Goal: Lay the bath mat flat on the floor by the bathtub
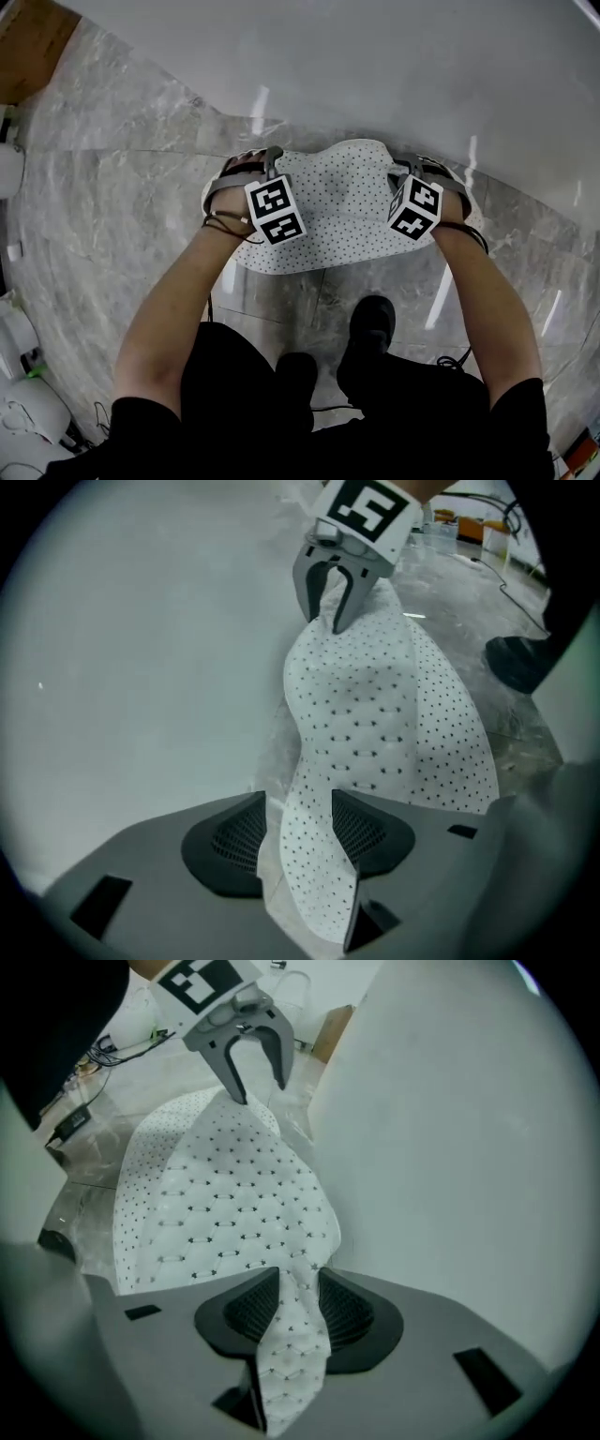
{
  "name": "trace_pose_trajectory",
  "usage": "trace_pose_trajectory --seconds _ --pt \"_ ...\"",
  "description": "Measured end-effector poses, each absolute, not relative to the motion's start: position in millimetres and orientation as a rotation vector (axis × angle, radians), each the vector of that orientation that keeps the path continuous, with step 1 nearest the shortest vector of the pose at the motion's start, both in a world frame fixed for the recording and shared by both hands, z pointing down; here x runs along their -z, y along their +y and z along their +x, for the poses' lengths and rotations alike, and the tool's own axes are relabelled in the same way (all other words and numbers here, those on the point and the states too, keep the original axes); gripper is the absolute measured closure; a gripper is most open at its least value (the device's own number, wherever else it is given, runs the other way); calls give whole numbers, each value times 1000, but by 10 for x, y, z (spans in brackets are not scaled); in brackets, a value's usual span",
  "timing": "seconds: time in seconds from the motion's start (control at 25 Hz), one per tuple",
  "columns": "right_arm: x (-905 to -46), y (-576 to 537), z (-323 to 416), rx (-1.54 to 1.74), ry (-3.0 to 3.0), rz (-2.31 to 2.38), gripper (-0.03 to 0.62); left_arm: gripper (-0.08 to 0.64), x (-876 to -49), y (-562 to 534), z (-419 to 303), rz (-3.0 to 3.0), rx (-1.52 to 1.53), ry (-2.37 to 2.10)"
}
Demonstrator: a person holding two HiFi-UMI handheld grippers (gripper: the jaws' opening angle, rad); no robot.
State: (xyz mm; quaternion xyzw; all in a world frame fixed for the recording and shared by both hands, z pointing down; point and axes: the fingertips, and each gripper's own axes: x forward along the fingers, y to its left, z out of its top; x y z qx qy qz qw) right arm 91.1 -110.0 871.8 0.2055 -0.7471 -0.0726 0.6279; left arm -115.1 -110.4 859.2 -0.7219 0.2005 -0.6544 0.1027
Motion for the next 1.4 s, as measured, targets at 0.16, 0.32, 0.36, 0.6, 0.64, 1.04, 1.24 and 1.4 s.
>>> trace_pose_trajectory --seconds 0.16,0.32,0.36,0.6,0.64,1.04,1.24,1.4 --pt "-8737 -1293 1044 206 -1618 522 546 331 -8744 -960 -1436 -2332 2015 708" --pt "-8962 -1152 1440 10 -1556 520 577 300 -8879 -1034 -1929 -2598 2107 1071" --pt "-9028 -1076 1535 -61 -1559 528 575 277 -8925 -1076 -2055 -2629 2106 1164" --pt "-9057 -1007 2493 -424 -1524 870 306 242 -9304 -1176 -2580 -2586 2225 1326" --pt "-9066 -985 2676 -519 -1523 953 291 242 -9385 -1098 -2567 -2614 2290 1296" --pt "-9365 -458 2783 -1271 -1629 994 278 320 -9517 -1008 -2449 -2560 2513 988" --pt "-9420 -403 2781 -1065 -1552 911 278 517 -9485 -880 -2332 -2409 2527 766" --pt "-9440 -384 2707 -884 -1510 850 308 517 -9480 -890 -2317 -2356 2497 741"
